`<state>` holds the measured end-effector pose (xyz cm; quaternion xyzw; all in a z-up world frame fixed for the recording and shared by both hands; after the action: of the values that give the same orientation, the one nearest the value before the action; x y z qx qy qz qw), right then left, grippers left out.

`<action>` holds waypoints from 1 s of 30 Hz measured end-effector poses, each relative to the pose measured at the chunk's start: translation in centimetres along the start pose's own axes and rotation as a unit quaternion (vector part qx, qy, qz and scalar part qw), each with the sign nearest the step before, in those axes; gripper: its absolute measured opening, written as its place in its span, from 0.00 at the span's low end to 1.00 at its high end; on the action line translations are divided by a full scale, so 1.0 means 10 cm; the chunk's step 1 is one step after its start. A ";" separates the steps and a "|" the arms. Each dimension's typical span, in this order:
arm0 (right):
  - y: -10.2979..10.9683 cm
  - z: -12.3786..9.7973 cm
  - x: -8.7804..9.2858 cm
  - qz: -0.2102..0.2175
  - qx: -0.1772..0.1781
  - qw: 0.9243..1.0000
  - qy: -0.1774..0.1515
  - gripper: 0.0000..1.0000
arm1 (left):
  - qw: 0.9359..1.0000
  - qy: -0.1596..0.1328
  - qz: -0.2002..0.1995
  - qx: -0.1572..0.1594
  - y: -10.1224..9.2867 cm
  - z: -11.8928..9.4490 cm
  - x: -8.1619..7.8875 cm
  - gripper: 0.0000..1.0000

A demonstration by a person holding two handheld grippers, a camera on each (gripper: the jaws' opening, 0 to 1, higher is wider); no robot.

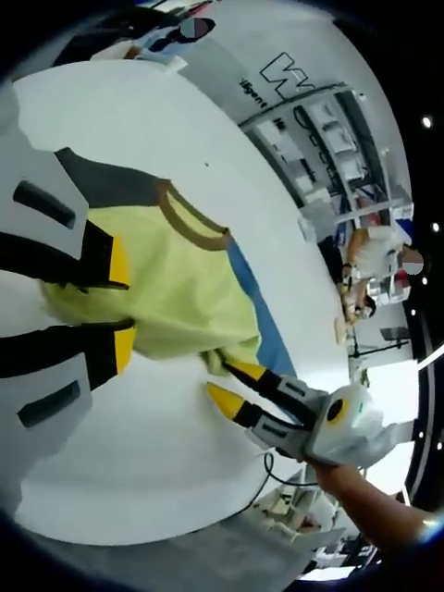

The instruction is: Fold the garment on the visible template until the final outline fits inside the template.

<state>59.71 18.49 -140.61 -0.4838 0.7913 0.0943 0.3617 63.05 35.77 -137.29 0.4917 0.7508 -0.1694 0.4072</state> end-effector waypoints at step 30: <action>-0.07 0.10 -0.01 -0.002 0.008 1.000 0.019 0.00 | 0.999 0.001 -0.052 -0.009 0.36 -0.02 -0.23 0.09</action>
<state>60.80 18.70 -141.19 -0.4843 0.7975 0.0778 0.3512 66.58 36.16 -134.83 0.4484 0.7775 -0.1826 0.4014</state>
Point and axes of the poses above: the point that each gripper's makers call its tool centre point, and the gripper's own axes: z roughly forward along the fingers, y roughly to its left, x roughly out of its underside, the point moved 5 cm from there along -z, roughly backward along the fingers, and after that the axes turned 5 degrees about -z, right-handed, at the moved point
